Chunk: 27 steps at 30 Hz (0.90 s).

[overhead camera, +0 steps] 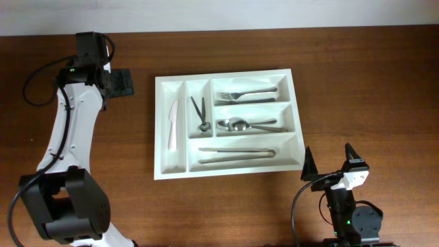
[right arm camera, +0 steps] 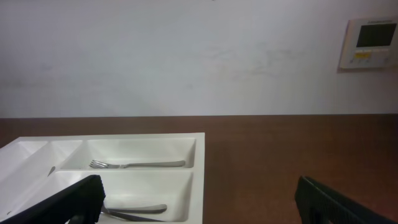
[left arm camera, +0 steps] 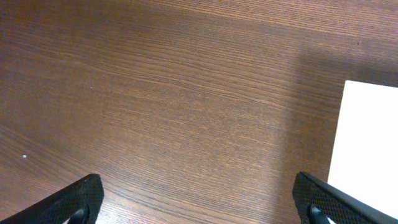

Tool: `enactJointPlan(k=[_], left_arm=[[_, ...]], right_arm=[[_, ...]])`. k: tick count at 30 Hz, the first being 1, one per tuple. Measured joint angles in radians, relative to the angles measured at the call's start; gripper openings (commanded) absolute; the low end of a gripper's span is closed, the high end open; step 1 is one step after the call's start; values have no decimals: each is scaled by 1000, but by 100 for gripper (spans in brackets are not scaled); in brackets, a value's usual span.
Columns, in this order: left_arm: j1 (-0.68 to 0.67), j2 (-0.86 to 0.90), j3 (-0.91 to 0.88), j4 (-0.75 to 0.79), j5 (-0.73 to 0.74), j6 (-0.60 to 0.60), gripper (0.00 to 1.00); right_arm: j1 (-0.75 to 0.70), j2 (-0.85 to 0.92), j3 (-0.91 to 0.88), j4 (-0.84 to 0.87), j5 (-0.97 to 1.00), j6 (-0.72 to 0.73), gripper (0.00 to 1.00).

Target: Pack container

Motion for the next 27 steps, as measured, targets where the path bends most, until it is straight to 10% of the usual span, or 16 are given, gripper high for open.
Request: enactJointPlan(k=[10,27], left_arm=[[-36,-109,-2,-1,0,0,99],[-206,-1082,15,3,0,0,99]], right_arm=[[0,0,0,0,0,-1,99],[0,-1,-1,0,0,0,99]])
